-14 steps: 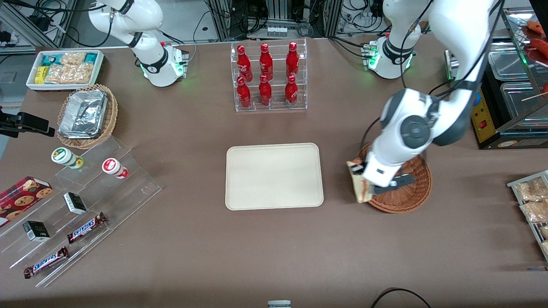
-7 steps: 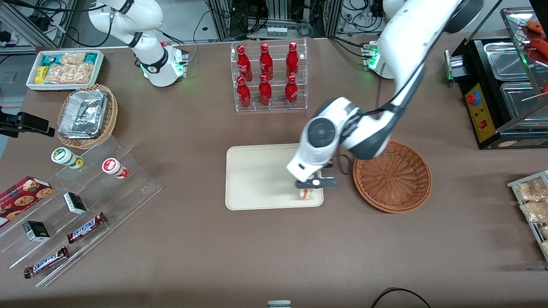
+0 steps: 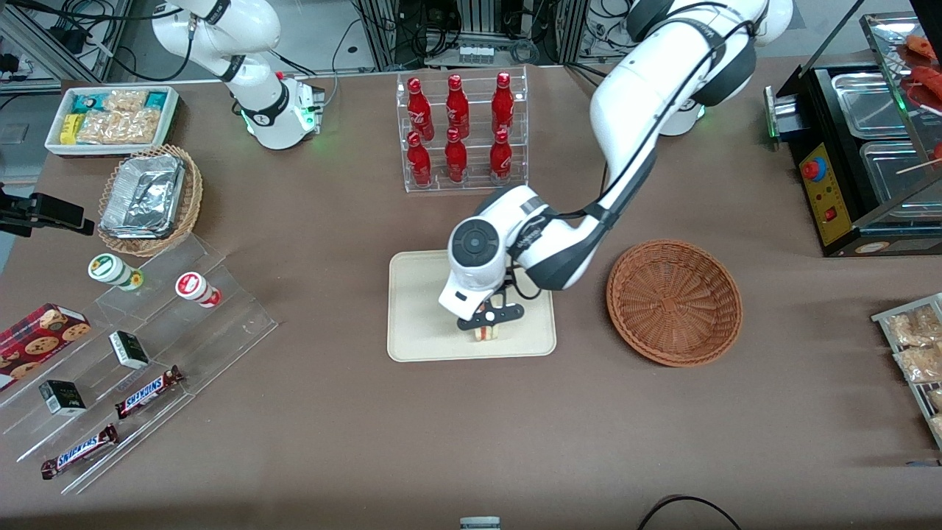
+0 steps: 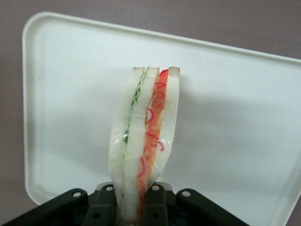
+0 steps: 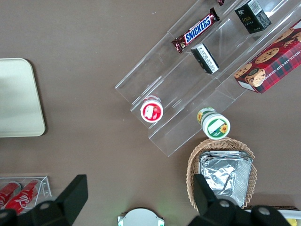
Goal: Place sandwich from basket to tray
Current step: 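Lower the sandwich onto the tray and open the left gripper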
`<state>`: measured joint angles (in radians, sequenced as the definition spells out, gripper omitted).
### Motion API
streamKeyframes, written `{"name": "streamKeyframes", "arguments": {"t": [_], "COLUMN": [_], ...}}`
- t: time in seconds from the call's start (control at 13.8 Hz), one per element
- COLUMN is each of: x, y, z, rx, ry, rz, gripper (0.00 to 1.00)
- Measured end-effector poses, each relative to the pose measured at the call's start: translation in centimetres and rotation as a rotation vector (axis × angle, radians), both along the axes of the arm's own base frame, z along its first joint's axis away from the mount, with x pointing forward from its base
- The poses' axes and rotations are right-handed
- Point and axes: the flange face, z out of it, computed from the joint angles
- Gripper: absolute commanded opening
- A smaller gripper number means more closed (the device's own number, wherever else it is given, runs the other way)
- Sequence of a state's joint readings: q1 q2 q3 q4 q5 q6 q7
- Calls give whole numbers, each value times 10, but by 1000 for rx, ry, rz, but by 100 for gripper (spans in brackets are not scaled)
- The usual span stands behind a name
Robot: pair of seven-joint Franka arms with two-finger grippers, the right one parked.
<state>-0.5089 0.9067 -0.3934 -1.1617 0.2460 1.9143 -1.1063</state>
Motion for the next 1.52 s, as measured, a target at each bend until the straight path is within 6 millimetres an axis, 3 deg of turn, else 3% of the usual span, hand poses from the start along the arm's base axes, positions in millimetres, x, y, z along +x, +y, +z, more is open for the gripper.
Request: {"name": "streamKeyframes", "arguments": {"t": [0.58, 0.65, 0.8, 1.02, 1.23, 1.38, 1.52], "x": [-18, -18, -17, -16, -11, -2, 4], "y": [-26, -26, -27, -26, -27, -26, -23], "z": [-15, -17, -22, -26, -17, 6, 48], "rx": [22, 24, 25, 23, 10, -14, -29], "ry": [-19, -27, -33, -34, -49, -78, -111], "rz": [5, 7, 16, 19, 25, 37, 42], "gripper": [0, 23, 100, 100, 100, 100, 100]}}
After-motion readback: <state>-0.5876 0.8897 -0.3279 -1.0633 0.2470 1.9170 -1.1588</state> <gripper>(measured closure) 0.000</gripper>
